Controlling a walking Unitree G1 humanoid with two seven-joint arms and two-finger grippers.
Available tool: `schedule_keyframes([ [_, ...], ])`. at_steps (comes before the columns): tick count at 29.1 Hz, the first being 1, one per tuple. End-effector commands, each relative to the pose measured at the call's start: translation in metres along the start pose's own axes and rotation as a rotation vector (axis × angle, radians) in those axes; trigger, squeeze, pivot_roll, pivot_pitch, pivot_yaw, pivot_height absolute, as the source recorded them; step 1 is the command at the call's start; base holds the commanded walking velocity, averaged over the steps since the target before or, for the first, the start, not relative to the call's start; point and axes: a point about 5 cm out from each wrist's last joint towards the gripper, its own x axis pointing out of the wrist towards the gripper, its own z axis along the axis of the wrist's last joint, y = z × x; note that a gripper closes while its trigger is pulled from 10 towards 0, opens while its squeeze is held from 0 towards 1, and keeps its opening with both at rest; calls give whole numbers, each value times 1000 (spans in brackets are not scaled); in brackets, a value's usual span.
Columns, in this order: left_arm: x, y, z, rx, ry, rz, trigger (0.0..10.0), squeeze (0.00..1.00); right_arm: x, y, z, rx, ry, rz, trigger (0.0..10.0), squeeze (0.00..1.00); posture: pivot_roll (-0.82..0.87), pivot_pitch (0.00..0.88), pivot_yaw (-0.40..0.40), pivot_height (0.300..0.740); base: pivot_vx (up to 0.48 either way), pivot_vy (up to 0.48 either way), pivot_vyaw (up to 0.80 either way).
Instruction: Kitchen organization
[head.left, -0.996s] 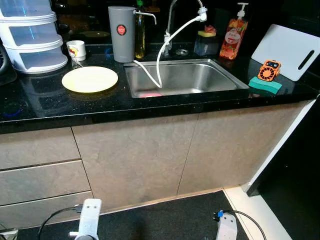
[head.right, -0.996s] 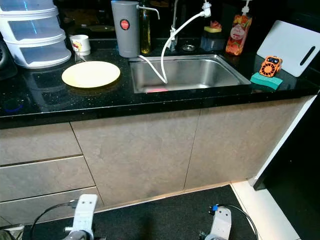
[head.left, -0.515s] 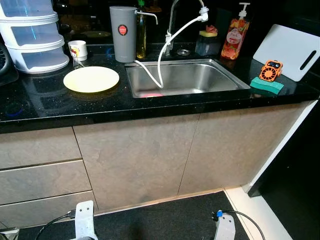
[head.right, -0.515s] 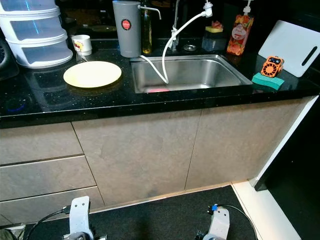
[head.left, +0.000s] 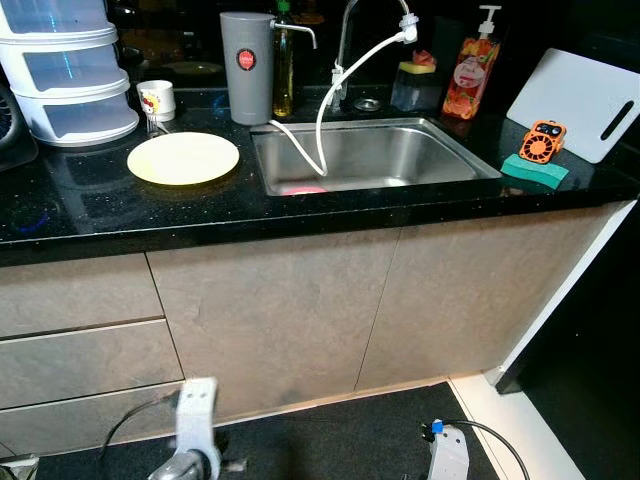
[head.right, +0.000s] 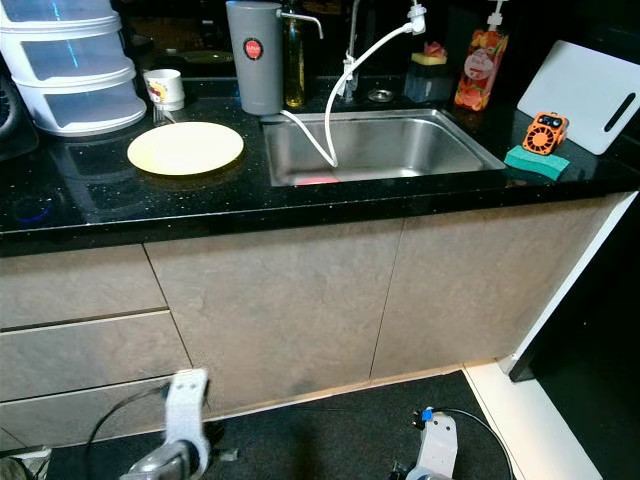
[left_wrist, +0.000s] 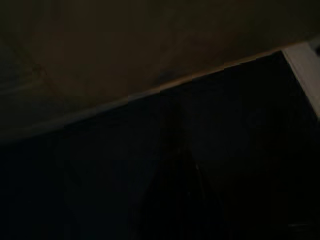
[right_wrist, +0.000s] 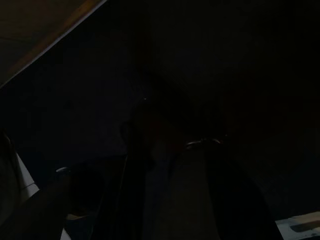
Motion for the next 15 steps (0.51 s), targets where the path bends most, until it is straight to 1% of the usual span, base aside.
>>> schedule_keyframes([
  [1,0,-2,-2,73,12,-8,10000,0,0,-3,-2,-3,2,-13,10000,0,41,85,-8,740,0,0,0],
  [2,1,-5,0,99,8,-11,10000,0,0,-3,-2,-3,3,-13,10000,0,40,86,-9,740,0,0,0],
  [3,3,-9,7,126,-15,-24,10000,0,0,-3,-2,0,3,-15,10000,0,39,87,-10,740,0,0,0],
  [4,5,-12,14,143,-41,-38,10000,0,0,-4,-2,0,5,-16,10000,0,38,88,-12,740,0,0,0],
  [5,5,-12,14,143,-41,-38,10000,0,0,-4,-2,0,5,-16,10000,0,38,88,-12,740,0,0,0],
  [7,7,-20,31,221,-103,-76,10000,0,-1,-4,-2,-4,5,-20,10000,0,39,89,-14,740,0,0,0],
  [8,7,-26,37,305,-143,-104,10000,0,-1,-5,-2,-6,6,-22,10000,0,40,89,-15,740,0,0,0],
  [9,7,-26,37,305,-143,-104,10000,0,-1,-5,-2,-6,6,-22,10000,0,40,89,-15,740,0,0,0],
  [11,6,-34,42,414,-179,-157,10000,0,-1,-5,-1,-11,6,-24,10000,0,41,89,-17,740,0,0,0],
  [12,6,-38,43,486,-193,-187,10000,0,-1,-5,-1,-11,7,-27,10000,0,41,89,-17,740,0,0,0],
  [13,6,-39,44,521,-194,-196,10000,0,-1,-5,-1,-12,7,-27,10000,0,41,88,-18,740,0,0,0],
  [14,6,-40,44,541,-195,-201,10000,0,-1,-6,-1,-13,7,-27,10000,0,41,88,-18,740,0,0,0],
  [15,6,-40,44,541,-195,-201,10000,0,-1,-6,-1,-13,7,-27,10000,0,41,88,-18,740,0,0,0],
])
